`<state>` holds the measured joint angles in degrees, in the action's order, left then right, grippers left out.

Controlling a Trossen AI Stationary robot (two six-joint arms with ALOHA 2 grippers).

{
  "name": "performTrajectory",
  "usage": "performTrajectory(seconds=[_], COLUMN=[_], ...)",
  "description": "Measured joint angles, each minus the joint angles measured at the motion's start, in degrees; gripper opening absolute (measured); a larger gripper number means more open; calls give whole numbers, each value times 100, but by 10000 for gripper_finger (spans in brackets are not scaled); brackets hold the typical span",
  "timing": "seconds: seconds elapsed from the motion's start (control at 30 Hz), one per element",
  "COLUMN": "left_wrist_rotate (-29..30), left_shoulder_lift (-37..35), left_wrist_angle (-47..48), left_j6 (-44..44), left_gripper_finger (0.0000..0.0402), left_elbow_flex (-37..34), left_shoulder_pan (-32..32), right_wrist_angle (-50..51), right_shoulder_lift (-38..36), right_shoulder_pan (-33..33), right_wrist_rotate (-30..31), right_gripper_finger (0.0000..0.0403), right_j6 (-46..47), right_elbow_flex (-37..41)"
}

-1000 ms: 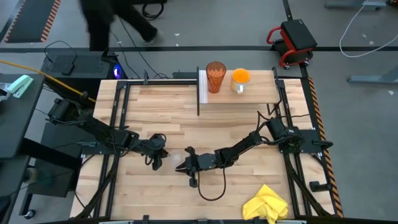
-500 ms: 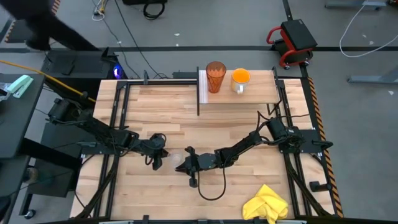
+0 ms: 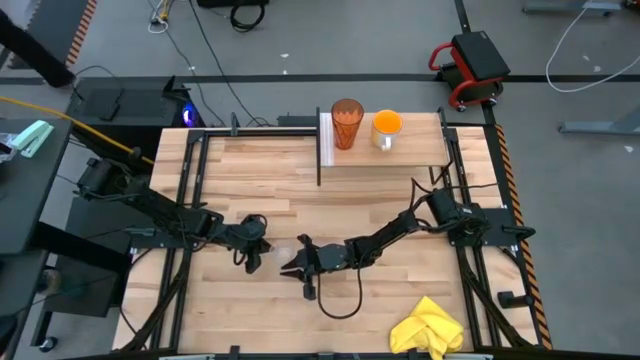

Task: Stack small to large cups/mugs on shelf
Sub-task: Put the transparent mug on the shelf

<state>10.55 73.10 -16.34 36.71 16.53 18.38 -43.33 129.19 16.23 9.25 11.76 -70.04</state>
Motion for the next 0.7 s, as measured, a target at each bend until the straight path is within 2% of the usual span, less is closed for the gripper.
performTrajectory(seconds=[0.17, 0.7], left_wrist_rotate=[41, 36], left_shoulder_lift=[0, 2], left_wrist_angle=[-13, -93], left_j6=[0, -50], left_gripper_finger=[19, 18], left_elbow_flex=[-1, -1], left_shoulder_pan=[1, 1], right_wrist_angle=[-188, -306], right_shoulder_lift=[236, 240], right_shoulder_pan=[-47, -87], right_wrist_rotate=[-8, 141], right_gripper_finger=[70, 49], right_j6=[133, 156], right_elbow_flex=[-4, -2])
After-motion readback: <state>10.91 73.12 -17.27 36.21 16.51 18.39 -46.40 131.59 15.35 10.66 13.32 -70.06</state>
